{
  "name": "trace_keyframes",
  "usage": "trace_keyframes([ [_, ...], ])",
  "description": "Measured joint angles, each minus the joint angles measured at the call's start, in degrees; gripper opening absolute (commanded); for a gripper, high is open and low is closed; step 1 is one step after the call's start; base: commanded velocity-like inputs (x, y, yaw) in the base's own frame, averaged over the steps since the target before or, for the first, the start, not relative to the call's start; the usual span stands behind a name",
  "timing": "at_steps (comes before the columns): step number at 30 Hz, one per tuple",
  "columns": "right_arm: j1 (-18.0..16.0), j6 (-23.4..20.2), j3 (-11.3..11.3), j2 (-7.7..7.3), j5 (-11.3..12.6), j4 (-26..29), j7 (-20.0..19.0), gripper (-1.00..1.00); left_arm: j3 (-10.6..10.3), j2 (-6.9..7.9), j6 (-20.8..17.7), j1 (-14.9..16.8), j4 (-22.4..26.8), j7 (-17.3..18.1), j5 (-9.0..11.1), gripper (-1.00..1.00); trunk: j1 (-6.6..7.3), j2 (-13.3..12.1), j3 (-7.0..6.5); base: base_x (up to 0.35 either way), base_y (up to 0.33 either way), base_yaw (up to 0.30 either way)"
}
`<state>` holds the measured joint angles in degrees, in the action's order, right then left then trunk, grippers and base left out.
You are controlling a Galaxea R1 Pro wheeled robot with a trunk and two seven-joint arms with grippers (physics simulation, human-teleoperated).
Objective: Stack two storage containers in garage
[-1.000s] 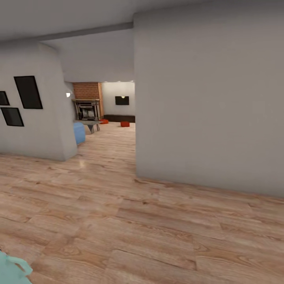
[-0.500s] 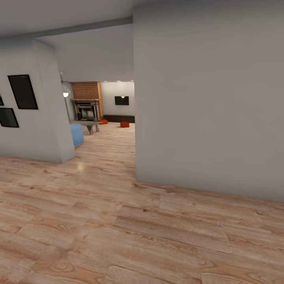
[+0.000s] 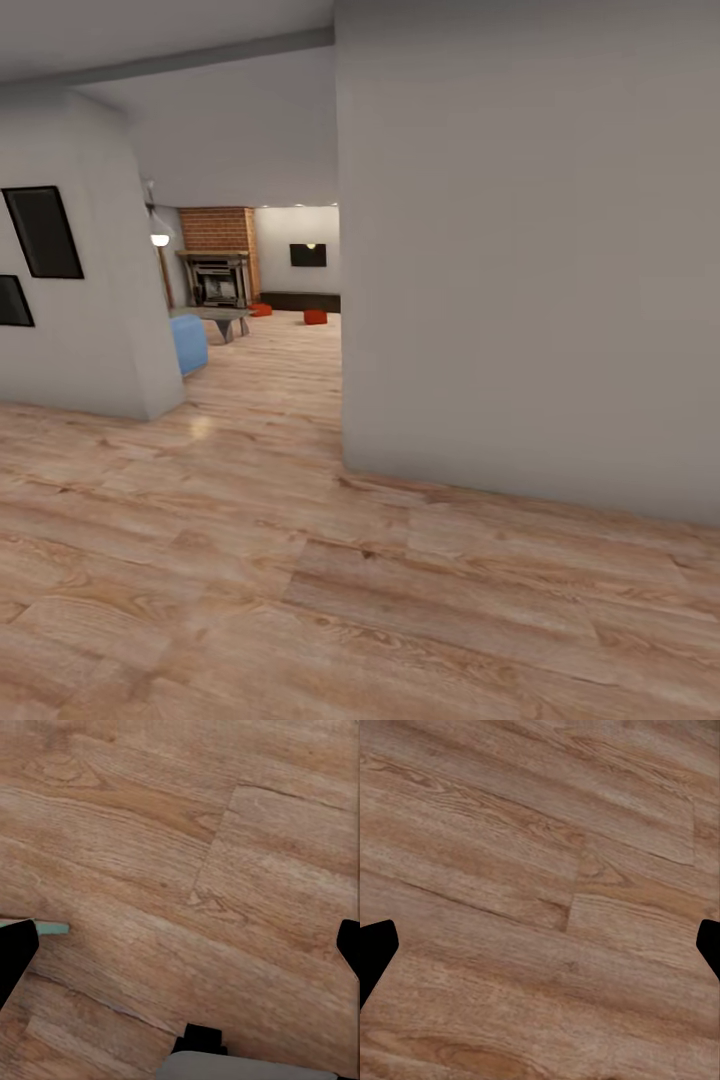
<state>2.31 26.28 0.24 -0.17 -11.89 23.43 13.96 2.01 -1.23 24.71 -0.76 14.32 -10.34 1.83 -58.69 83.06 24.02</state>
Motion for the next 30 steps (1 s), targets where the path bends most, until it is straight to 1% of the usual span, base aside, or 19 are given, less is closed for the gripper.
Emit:
trace_keyframes([
  [9,0.0,0.0,0.0,0.0,0.0,0.0,0.0,1.0,0.0,-0.58,0.1,0.0,0.0,0.0,0.0,1.0,0.0,0.0,0.0,0.325,0.0,0.0],
  [19,0.0,0.0,0.0,0.0,-0.1,-0.1,0.0,1.0,0.0,-0.59,0.0,0.0,0.0,0.0,0.0,1.0,0.0,0.0,0.0,0.325,0.0,0.01],
  [21,0.0,0.0,0.0,0.0,-0.1,-0.1,0.0,1.0,0.1,-0.31,0.0,0.0,0.0,0.0,0.0,1.0,0.0,0.0,0.0,0.325,0.0,0.131],
  [23,0.0,0.0,0.0,0.0,-0.1,-0.1,0.0,1.0,0.1,-0.36,0.0,0.0,0.0,0.0,0.0,1.0,0.0,0.0,0.0,0.325,0.0,0.213],
  [26,0.0,0.0,0.0,0.0,-0.1,-0.1,0.0,1.0,0.1,-0.51,0.0,0.0,0.0,-0.1,-0.1,1.0,0.0,0.0,0.0,0.325,0.0,0.267],
  [30,0.0,-0.1,0.0,0.0,-0.1,-0.1,0.1,1.0,0.1,-0.22,0.0,0.0,0.0,-0.1,-0.1,1.0,0.0,0.0,0.0,0.325,0.0,0.292],
])
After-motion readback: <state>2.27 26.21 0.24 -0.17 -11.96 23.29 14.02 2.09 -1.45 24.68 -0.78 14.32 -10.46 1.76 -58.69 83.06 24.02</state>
